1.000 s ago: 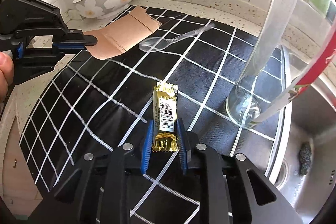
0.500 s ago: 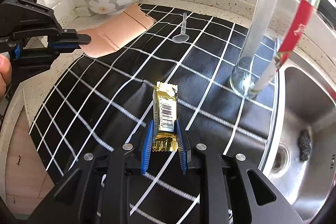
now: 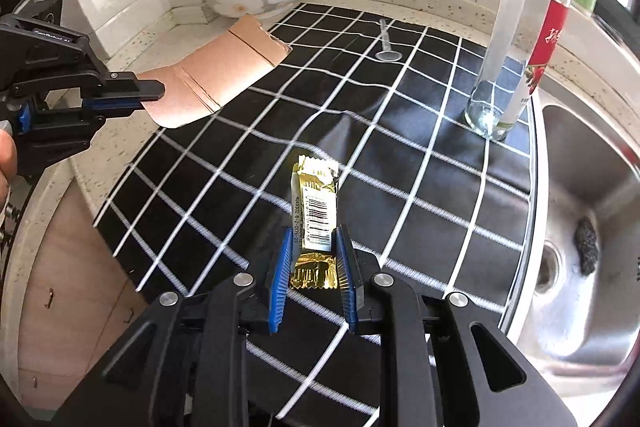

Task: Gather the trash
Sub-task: 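Carry both held items down over the trash bin and open both tools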

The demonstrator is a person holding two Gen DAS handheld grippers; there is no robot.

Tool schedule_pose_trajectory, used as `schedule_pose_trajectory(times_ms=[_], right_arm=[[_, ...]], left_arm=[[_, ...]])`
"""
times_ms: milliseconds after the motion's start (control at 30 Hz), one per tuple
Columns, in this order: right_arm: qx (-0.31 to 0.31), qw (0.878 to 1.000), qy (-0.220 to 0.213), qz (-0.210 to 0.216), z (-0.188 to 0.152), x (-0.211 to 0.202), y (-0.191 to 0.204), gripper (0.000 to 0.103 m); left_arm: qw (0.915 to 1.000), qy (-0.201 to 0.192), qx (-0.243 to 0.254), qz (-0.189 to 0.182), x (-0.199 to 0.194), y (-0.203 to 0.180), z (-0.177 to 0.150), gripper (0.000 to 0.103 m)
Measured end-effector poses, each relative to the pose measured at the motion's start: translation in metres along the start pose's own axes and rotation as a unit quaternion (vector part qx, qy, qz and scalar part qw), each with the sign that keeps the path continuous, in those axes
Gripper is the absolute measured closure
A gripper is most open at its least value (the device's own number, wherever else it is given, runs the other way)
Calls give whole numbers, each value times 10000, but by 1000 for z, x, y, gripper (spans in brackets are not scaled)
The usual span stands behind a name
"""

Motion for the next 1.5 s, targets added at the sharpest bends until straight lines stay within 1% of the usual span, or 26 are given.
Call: schedule_pose_trajectory(times_ms=[167, 333, 600, 733, 867, 1067, 1300, 1500], right_arm=[[-30, 10000, -59, -18, -17, -12, 17, 83], [24, 9999, -116, -25, -36, -26, 32, 83], [15, 10000, 27, -59, -71, -36, 54, 83], [6, 10000, 66, -63, -88, -42, 65, 83], [-23, 9999, 133, -51, -103, -44, 77, 83], [-174, 9997, 192, 1, -114, -47, 96, 83], [-379, 9988, 308, 73, -128, -45, 117, 83], [-482, 9975, 505, 89, -145, -34, 127, 83]], left_arm=[[9999, 7, 124, 8, -24, 8, -14, 101], [9999, 60, 115, 3, -44, 23, -29, 101], [9993, 268, 235, 132, -74, 54, -63, 101], [9991, 329, 206, 177, -89, 73, -80, 101], [9982, 452, 306, 266, -101, 86, -98, 101], [9968, 603, 382, 351, -113, 102, -119, 101], [9959, 771, 242, 400, -121, 129, -144, 101], [9918, 1114, 194, 597, -111, 153, -168, 101]])
Point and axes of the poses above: each gripper's, at about its wrist camera, not at the fingertips, and x roughly the way its jaws point, y to its left, z to its top, the point moved 5 cm from there along x, roughly the way its jaws point, and after that the axes turned 10 degrees about x, right-handed, at the moved point
